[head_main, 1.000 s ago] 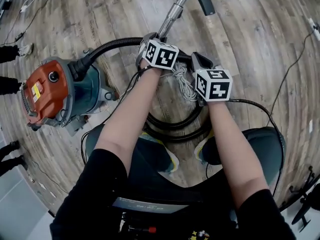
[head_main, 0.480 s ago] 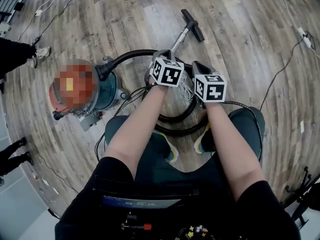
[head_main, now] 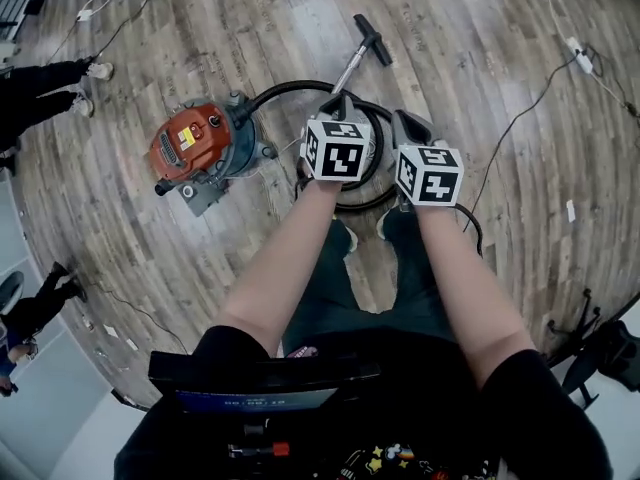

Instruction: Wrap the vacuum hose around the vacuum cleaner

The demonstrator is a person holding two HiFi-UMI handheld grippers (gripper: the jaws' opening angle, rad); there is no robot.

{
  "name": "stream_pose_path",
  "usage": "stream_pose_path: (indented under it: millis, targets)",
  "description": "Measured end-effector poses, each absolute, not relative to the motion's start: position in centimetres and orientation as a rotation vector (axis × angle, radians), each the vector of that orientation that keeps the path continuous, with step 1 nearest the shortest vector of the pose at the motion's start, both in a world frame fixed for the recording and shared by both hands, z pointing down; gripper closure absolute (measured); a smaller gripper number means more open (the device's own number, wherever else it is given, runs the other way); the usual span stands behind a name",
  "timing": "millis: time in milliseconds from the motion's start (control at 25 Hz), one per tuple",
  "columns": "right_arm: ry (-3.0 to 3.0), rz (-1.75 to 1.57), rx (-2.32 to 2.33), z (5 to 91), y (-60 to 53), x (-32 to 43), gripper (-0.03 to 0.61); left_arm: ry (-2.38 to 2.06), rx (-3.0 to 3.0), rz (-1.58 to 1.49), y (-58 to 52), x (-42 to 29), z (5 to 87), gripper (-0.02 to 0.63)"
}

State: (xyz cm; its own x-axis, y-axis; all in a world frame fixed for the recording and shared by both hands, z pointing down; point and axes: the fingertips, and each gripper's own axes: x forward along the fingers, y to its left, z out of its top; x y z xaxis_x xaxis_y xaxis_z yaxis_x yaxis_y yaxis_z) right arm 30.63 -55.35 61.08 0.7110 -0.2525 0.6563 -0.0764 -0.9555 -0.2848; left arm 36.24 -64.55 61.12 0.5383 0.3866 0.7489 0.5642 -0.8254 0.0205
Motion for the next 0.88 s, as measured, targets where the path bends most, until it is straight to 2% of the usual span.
stream_pose_path:
  millis: [240,440,600,880]
  targets:
    - [0.414,-0.742,-2.798,39.4,-55.6,28.7,0.557,-0.826,-2.720,-0.907,-64.0,31.7,40.2,0.607]
    - [0.534,-0.474,-2.895,28.1,-58.3,27.6,0.557,-0.891,-2.816,-0.547,-63.4,29.5,27.1,0.607]
    - [0.537,-0.372,-2.922,25.0,-60.0,28.3,0.557,-0.886,-2.852,-0.407,-64.1,30.4,23.5,0.607]
    - [0.526,-0.303,-2.967,23.4,-61.0,29.3,0.557,-0.847,-2.898,-0.321,-66.6,31.2,22.3,0.607]
